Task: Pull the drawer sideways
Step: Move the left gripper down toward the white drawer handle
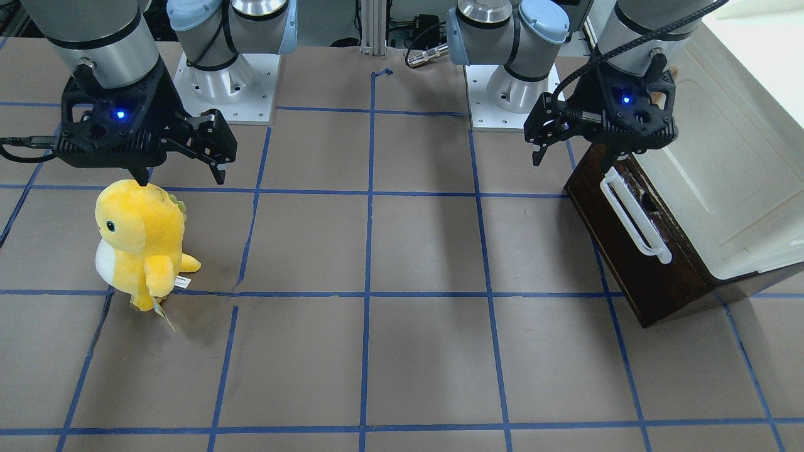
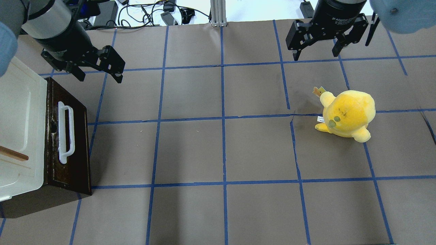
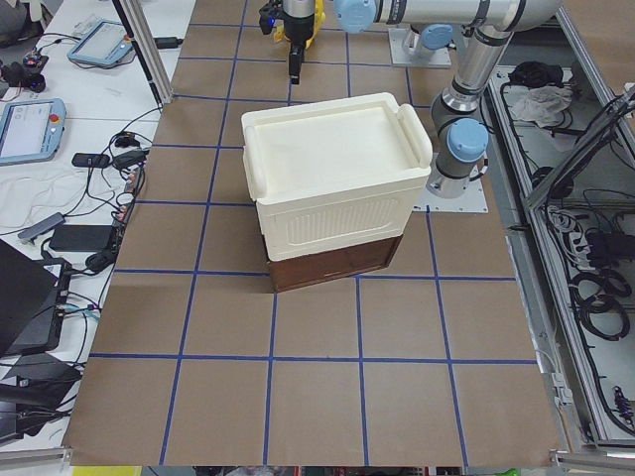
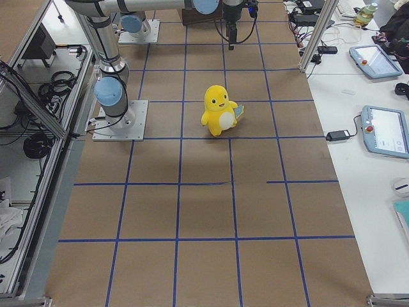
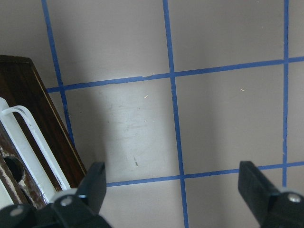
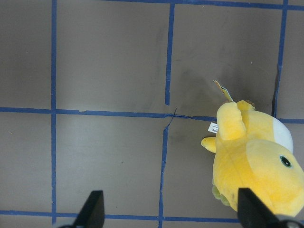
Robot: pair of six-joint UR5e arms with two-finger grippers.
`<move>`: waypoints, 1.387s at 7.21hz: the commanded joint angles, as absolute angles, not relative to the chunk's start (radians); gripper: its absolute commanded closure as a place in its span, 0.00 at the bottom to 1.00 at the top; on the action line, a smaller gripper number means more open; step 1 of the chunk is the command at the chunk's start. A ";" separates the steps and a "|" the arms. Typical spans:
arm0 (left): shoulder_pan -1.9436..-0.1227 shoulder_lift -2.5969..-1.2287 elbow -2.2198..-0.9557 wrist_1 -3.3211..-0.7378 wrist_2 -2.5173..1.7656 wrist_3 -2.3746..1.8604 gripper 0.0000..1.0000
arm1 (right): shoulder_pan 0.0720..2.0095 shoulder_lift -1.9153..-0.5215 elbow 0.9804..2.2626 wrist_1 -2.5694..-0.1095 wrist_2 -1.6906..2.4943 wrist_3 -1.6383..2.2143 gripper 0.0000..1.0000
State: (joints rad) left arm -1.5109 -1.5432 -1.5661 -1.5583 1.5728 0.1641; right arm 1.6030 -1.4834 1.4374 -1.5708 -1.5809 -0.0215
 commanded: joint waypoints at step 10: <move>-1.511 -1.539 -1.548 -1.543 1.559 0.161 0.00 | 1.603 -1.483 1.437 -1.571 -1.580 -0.021 0.00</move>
State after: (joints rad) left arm -1.5109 -1.5403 -1.5542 -1.5445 1.5598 0.1627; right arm 1.6030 -1.4834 1.4374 -1.5708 -1.5809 -0.0221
